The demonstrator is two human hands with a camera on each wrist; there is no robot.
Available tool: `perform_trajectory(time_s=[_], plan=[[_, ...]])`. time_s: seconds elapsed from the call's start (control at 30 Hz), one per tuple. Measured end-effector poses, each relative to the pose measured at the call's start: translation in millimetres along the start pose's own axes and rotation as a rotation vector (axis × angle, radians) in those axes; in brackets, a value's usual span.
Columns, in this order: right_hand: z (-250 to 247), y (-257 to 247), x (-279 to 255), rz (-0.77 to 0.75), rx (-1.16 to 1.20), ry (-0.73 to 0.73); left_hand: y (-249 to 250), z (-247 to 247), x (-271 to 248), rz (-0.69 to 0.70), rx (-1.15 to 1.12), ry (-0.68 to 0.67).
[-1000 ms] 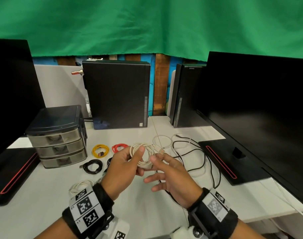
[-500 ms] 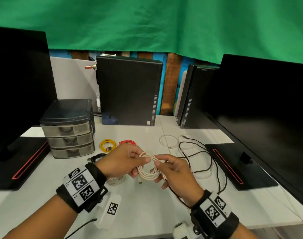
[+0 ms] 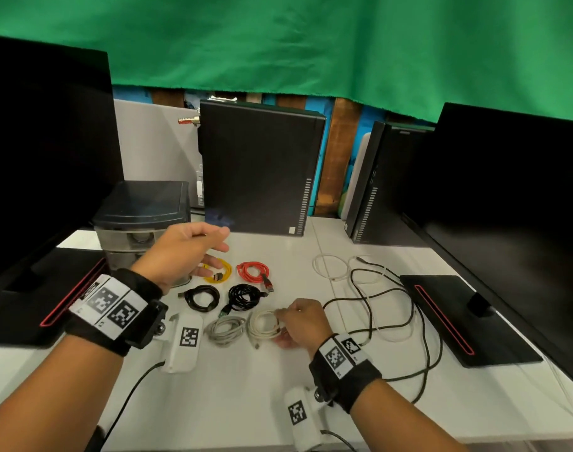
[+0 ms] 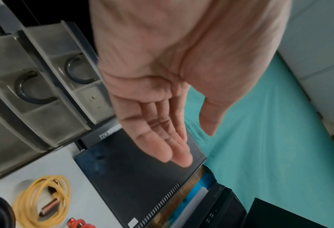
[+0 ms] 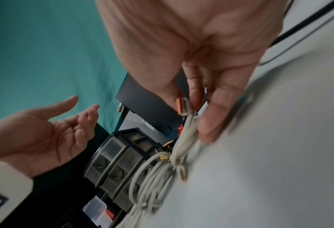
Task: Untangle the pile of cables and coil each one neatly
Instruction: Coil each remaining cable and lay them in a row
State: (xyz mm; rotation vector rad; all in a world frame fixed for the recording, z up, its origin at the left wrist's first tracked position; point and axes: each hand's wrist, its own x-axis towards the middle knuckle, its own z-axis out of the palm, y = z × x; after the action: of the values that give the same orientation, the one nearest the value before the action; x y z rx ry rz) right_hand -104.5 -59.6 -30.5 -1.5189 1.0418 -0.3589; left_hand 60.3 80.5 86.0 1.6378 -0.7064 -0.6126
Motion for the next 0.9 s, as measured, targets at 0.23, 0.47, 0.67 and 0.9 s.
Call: perform_trajectory(time_s=[0.23, 0.47, 0.67, 0.9], plan=[[-21, -3, -8, -0.16, -0.207, 0.057, 0, 11, -4, 0.017, 0.054, -0.036], [-99, -24, -56, -0.194, -0.016, 0.151, 0, 46, -14, 0.022, 0.07, -0.158], [-178, -24, -61, -0.163, 0.173, 0.325, -10, 116, -13, 0.013, 0.148, -0.323], [-214, -23, -57, -0.162, 0.363, 0.338, -14, 200, 59, 0.074, 0.488, -0.37]])
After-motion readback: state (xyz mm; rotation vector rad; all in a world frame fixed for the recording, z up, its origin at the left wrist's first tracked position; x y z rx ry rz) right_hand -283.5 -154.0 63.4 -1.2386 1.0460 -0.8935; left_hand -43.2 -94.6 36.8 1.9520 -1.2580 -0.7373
